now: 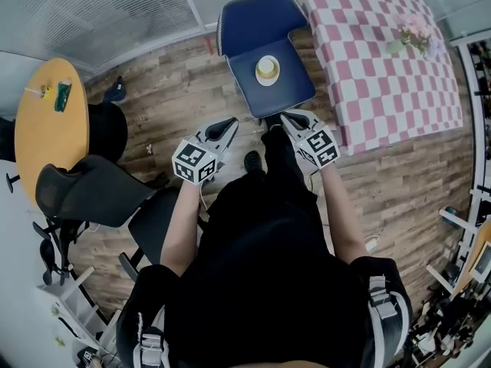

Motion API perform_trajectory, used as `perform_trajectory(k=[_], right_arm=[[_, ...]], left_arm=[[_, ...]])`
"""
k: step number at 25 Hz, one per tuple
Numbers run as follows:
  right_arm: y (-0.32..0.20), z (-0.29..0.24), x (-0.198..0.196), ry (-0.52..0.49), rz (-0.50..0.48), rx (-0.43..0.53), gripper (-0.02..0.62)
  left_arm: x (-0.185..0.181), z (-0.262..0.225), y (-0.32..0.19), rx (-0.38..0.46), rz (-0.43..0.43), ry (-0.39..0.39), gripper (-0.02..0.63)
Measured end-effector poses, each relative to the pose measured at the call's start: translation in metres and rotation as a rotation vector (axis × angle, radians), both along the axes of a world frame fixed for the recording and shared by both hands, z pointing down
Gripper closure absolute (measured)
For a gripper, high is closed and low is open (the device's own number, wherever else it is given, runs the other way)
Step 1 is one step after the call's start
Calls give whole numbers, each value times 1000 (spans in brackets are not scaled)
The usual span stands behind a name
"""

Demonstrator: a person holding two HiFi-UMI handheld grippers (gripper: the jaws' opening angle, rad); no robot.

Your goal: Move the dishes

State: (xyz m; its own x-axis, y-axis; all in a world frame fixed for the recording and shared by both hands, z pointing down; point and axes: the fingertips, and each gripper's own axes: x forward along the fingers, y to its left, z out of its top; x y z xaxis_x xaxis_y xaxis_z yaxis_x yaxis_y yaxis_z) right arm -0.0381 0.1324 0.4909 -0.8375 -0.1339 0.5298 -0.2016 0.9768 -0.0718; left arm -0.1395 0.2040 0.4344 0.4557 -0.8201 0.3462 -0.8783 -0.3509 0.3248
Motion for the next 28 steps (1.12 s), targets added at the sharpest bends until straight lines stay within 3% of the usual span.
perform_trajectory(k=[17, 22, 28], right_arm=[[-75, 42, -40, 53, -104, -4, 578], [-98, 71, -51, 108, -168, -6, 578], [-137, 110, -67, 142, -173, -21, 578]], left_arm=[[-25, 23, -51, -79, -95, 6, 575], [-32, 41, -73, -119, -117, 0, 575], [-42, 69, -98, -169, -127, 12, 575]])
